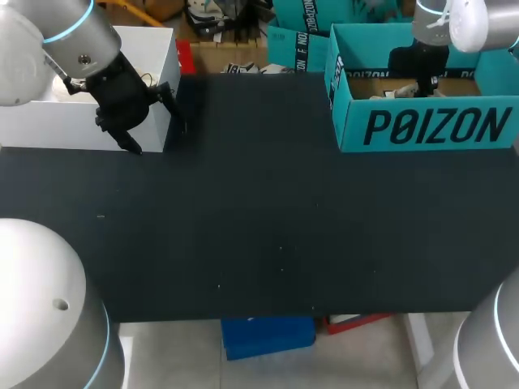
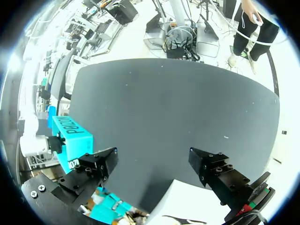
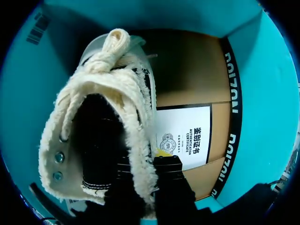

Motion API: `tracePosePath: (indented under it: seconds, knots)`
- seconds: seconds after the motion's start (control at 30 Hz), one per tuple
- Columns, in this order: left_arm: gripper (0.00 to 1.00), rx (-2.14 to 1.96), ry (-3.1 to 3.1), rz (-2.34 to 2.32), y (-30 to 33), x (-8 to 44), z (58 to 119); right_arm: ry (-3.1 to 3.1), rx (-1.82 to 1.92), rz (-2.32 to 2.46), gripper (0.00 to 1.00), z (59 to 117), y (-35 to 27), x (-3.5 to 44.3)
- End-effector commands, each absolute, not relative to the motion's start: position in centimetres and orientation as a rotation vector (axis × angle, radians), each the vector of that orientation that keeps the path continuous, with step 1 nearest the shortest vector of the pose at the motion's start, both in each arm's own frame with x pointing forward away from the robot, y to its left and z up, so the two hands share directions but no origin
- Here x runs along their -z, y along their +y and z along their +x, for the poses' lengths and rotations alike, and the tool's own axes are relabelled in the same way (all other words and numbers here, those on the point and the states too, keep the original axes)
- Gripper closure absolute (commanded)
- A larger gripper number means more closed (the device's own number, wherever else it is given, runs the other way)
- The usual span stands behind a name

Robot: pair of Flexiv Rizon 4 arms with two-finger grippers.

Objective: Take the shoe out of the shoebox, open the shoe tongue, remove and reinsert the insole, then place the shoe into the shoebox

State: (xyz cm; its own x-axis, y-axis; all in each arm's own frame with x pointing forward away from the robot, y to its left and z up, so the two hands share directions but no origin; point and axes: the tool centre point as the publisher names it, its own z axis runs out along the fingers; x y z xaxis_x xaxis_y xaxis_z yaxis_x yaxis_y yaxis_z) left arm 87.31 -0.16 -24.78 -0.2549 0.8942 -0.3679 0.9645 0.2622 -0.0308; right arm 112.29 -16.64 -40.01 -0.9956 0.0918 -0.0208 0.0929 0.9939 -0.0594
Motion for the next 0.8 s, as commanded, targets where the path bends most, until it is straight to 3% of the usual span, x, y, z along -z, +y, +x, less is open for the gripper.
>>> tracePosePath:
  seconds: [0.03,0.3,0.33,0.37,0.8]
  knots:
    - [0.00,0.360,2.259,1.718,-0.2,24.8,87.3,3.123,0.100,0.134,1.00,112.8,-16.6,40.5]
    - [0.00,0.360,2.259,1.718,-0.2,24.8,87.3,3.130,0.113,0.102,1.00,113.0,-16.3,41.2]
    - [0.00,0.360,2.259,1.718,-0.2,24.8,87.3,3.130,0.118,0.102,0.55,113.1,-16.3,41.3]
    - [0.00,0.360,2.259,1.718,-0.2,24.8,87.3,3.130,0.126,0.102,0.00,113.2,-16.3,41.3]
    - [0.00,0.360,2.259,1.718,-0.2,24.8,87.3,3.073,0.197,0.117,0.00,114.4,-17.6,36.3]
